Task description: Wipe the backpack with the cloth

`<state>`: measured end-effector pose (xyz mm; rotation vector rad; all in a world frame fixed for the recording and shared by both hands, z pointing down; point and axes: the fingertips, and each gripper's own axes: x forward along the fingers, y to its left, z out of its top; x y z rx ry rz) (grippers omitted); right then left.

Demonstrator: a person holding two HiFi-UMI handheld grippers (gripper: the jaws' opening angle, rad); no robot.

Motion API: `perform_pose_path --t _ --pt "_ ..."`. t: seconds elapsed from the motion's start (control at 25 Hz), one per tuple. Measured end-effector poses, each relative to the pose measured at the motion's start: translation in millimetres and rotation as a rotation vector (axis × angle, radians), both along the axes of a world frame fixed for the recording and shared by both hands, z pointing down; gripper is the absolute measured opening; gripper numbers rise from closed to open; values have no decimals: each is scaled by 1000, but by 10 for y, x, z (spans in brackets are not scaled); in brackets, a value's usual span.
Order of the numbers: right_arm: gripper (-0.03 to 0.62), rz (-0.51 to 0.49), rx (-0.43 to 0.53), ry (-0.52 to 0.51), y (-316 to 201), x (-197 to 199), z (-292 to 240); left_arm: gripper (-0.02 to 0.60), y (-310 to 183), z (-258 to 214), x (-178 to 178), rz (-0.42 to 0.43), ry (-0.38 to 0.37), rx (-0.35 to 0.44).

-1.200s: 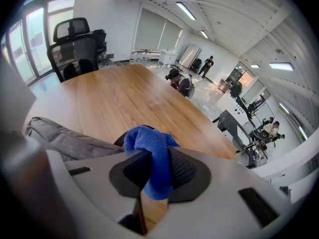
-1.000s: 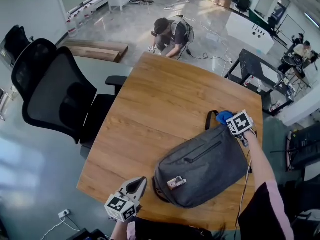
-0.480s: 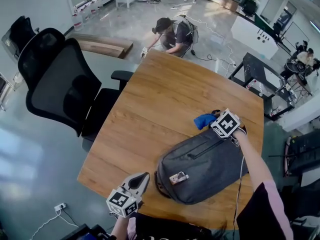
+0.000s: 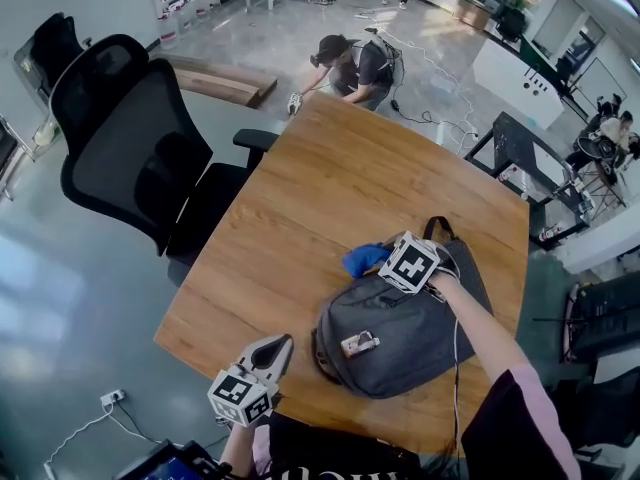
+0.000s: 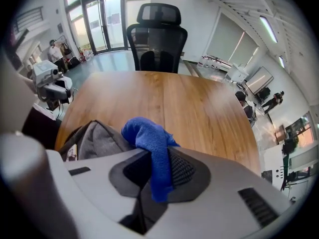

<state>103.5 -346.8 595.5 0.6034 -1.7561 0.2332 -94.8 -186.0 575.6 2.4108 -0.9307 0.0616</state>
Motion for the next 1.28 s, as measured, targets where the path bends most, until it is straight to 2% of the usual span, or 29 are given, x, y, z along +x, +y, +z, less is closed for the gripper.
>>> perform_pose_path --t 0.16,0.36,0.56,0.88,1.16,1.28 --pt "78 -44 -13 -63 216 -429 -27 -3 97 -60 -30 -15 5 4" --pt "78 -37 -3 -111 399 -666 -76 -3 247 -143 -42 -24 6 11" --pt "78 33 11 -131 473 -642 -95 -3 284 -125 -115 -41 7 18" --pt "78 -3 26 -122 959 -637 -264 -3 510 -198 -45 -41 10 24" --pt "78 -35 21 -155 1452 -689 -313 -3 709 -270 54 -19 -1 24" --pt "78 -39 -19 -157 1732 -633 -290 -3 810 -375 142 -13 -15 16"
